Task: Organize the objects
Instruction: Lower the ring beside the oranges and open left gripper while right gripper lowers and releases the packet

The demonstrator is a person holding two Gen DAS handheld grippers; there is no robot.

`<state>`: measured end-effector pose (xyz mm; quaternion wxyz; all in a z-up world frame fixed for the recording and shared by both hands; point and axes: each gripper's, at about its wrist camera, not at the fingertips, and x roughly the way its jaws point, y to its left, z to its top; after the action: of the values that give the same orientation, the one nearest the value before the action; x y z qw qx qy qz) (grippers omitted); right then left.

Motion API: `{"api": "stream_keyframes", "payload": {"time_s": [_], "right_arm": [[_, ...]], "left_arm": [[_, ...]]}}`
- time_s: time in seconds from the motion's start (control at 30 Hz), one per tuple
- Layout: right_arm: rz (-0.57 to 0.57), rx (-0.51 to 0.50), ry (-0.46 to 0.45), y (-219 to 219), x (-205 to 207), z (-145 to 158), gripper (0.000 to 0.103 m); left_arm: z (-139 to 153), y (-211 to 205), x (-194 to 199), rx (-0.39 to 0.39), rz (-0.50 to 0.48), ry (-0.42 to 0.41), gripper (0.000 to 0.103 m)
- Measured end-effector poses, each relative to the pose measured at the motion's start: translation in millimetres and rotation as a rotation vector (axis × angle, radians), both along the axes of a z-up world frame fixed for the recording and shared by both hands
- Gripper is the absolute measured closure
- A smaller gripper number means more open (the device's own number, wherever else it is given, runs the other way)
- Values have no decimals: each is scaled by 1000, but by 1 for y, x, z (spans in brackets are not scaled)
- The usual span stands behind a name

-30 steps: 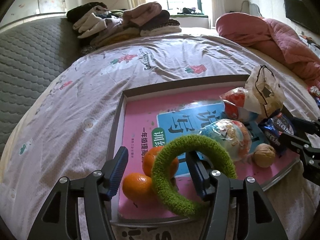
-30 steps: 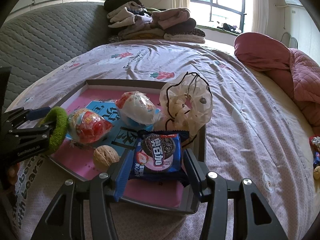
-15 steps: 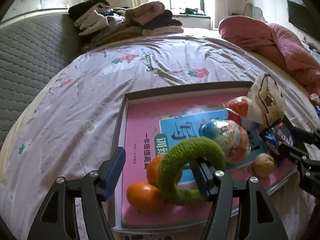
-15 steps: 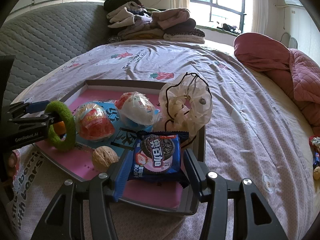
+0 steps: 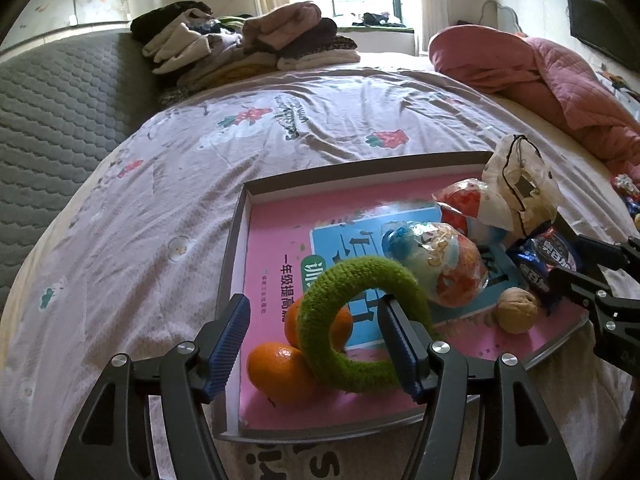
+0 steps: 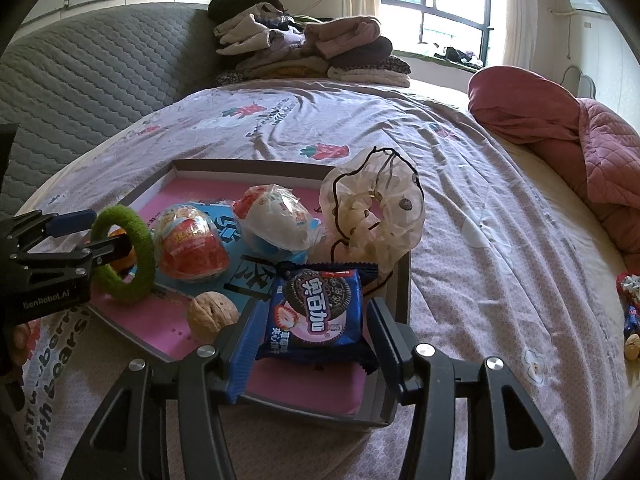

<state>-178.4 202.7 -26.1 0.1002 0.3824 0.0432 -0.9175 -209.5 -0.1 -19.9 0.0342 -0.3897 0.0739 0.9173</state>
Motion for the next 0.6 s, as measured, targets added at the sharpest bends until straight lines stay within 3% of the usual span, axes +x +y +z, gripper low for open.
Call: {"api": "stream_keyframes", "payload": {"time_s": [0.3, 0.6], "right_arm": [[1, -6, -3, -2, 0, 2, 50], [7, -24, 29, -3, 5, 14, 49]], "left_arm": [[2, -2, 7, 6, 17, -5, 33], [19, -1, 19, 10, 24, 46, 31]]}}
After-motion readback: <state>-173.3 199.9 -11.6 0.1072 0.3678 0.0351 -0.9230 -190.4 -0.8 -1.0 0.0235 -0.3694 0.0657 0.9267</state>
